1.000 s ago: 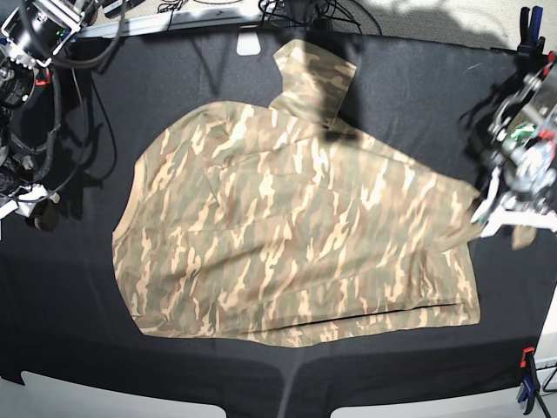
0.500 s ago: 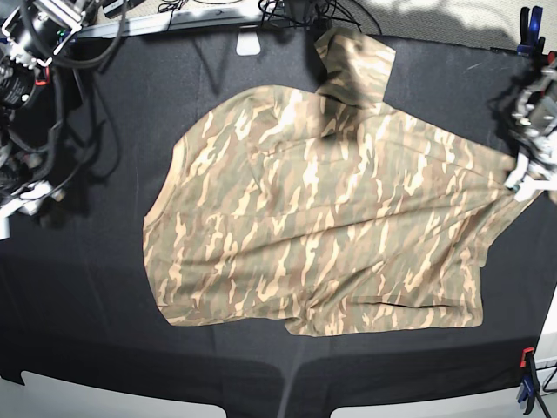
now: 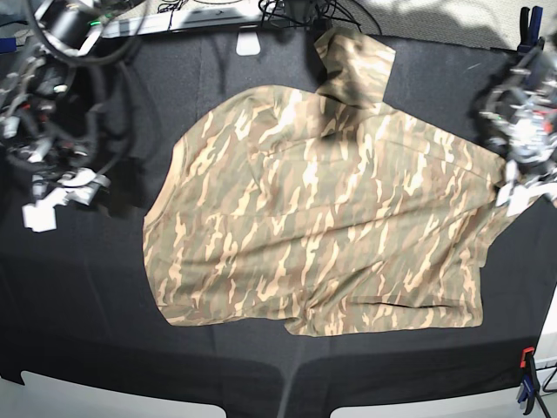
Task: Layout the t-shirt on the table in an organized manner, then fold the t-shirt properly
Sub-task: 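Move the left gripper to the shirt hem corner and grasp it, then grasp the shirt corner nearest the right gripper, then lift and stretch the shirt between both grippers, then lay it flat, then grasp the shirt edge with the right gripper and lift it, then pull the held edge outward with the right gripper and release it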
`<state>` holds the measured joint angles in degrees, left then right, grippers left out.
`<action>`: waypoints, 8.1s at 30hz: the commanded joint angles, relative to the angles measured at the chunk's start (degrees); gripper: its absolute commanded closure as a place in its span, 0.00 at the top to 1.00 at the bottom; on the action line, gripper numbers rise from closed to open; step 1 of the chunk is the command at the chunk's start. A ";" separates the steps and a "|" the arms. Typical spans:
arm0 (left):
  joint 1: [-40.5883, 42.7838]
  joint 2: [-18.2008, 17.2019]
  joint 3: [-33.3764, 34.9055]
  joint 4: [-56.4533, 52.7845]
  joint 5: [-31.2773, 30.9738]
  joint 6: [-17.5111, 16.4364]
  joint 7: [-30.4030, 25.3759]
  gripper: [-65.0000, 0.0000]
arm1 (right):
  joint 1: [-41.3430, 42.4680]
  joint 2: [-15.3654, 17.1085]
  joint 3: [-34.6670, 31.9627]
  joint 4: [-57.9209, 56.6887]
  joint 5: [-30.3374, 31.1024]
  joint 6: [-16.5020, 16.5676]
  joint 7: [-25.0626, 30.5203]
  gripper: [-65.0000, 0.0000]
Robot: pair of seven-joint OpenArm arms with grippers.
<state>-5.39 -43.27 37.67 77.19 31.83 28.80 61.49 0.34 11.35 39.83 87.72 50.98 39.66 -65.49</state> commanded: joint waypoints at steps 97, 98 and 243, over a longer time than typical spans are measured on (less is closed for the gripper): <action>-0.96 1.81 -0.55 12.35 -2.82 3.06 0.35 0.31 | 0.13 7.50 -4.61 6.08 -35.82 -6.38 8.48 0.00; -0.96 1.81 -0.55 12.76 -3.41 3.06 -0.15 0.31 | 0.11 8.55 -4.61 5.86 -35.82 -6.75 8.44 0.00; -1.20 5.27 -0.52 17.57 -5.49 -15.30 -20.96 0.31 | 53.33 25.92 -28.98 -53.62 -38.80 -0.81 28.06 0.42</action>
<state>-5.67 -37.17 37.60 93.69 25.30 12.82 41.06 51.96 36.47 10.68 33.26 11.75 38.65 -38.57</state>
